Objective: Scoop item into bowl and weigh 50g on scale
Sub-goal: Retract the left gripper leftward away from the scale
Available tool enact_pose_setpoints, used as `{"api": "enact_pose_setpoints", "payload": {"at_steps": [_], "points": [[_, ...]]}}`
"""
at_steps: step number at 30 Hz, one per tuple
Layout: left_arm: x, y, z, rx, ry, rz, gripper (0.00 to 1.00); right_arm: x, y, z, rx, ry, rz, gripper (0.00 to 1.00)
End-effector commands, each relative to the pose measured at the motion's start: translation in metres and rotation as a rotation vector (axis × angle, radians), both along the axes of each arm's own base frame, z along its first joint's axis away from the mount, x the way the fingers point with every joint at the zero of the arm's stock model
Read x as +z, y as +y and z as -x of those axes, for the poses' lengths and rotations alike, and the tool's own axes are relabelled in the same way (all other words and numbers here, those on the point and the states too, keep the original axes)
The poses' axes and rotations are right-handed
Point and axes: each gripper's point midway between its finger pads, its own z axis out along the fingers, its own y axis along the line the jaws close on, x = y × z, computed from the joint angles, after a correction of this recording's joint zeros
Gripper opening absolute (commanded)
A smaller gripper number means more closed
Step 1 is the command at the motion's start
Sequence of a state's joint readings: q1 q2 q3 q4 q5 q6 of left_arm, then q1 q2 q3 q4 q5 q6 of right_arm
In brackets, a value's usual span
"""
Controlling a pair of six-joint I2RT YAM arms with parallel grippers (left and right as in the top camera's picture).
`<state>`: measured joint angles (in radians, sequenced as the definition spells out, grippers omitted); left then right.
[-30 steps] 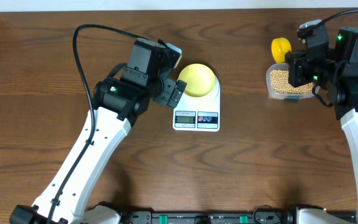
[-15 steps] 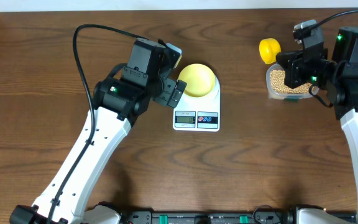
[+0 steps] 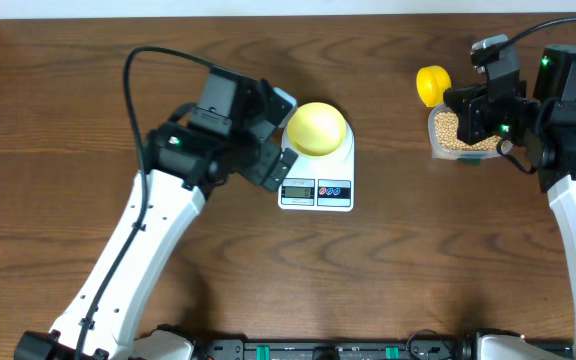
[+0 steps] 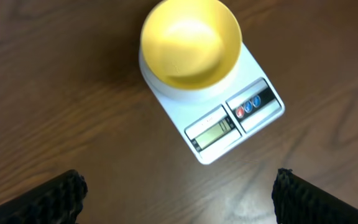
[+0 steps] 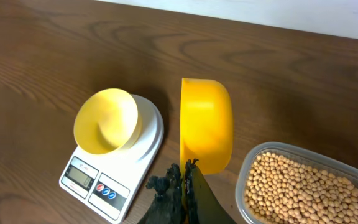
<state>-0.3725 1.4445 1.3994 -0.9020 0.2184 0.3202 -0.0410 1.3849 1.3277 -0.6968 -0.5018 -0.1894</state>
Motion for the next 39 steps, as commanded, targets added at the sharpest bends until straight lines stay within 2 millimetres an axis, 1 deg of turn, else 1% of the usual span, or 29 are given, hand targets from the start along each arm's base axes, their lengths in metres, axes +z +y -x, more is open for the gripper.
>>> {"api": "enact_pose_setpoints", "payload": {"at_steps": [1,4,9,13,17,20,28,30,31,33,36,39], "points": [[0.01,-0.001,0.006,-0.112,0.028,0.125,0.98,0.007,0.004,0.0,0.018,-0.017,-0.004,0.01],[0.008,0.011,0.01,-0.113,0.059,0.152,0.97,0.007,0.004,0.0,0.018,-0.016,-0.004,0.01],[-0.009,0.034,0.006,-0.051,0.076,0.109,0.98,0.006,0.004,0.0,0.018,-0.012,-0.004,0.01],[-0.023,0.042,0.003,-0.002,0.094,0.12,0.98,0.006,0.004,0.001,0.018,-0.009,-0.004,0.01],[-0.039,0.043,0.008,-0.001,0.119,0.111,0.98,0.006,0.004,0.001,0.018,-0.009,-0.004,0.01],[-0.049,0.041,0.009,-0.031,0.114,0.111,0.98,0.006,0.004,0.001,0.018,-0.011,-0.004,0.01],[-0.05,0.041,0.009,-0.036,0.111,0.113,0.97,0.006,0.004,0.0,0.018,-0.012,-0.004,0.01],[-0.049,0.039,0.009,-0.122,0.073,0.088,0.98,0.006,0.004,0.001,0.018,-0.009,-0.004,0.01],[-0.049,0.035,0.013,-0.223,0.047,0.078,0.97,0.005,0.004,0.001,0.018,-0.006,-0.004,0.01],[-0.05,0.033,0.024,-0.362,0.025,0.045,0.97,0.005,0.004,0.002,0.018,-0.002,-0.004,0.01],[-0.05,0.033,0.028,-0.387,0.028,0.045,0.98,0.004,0.004,0.002,0.018,0.001,-0.005,0.01],[-0.046,0.032,0.03,-0.388,0.017,0.05,0.98,0.005,0.004,0.002,0.018,-0.002,-0.004,0.01]]}}
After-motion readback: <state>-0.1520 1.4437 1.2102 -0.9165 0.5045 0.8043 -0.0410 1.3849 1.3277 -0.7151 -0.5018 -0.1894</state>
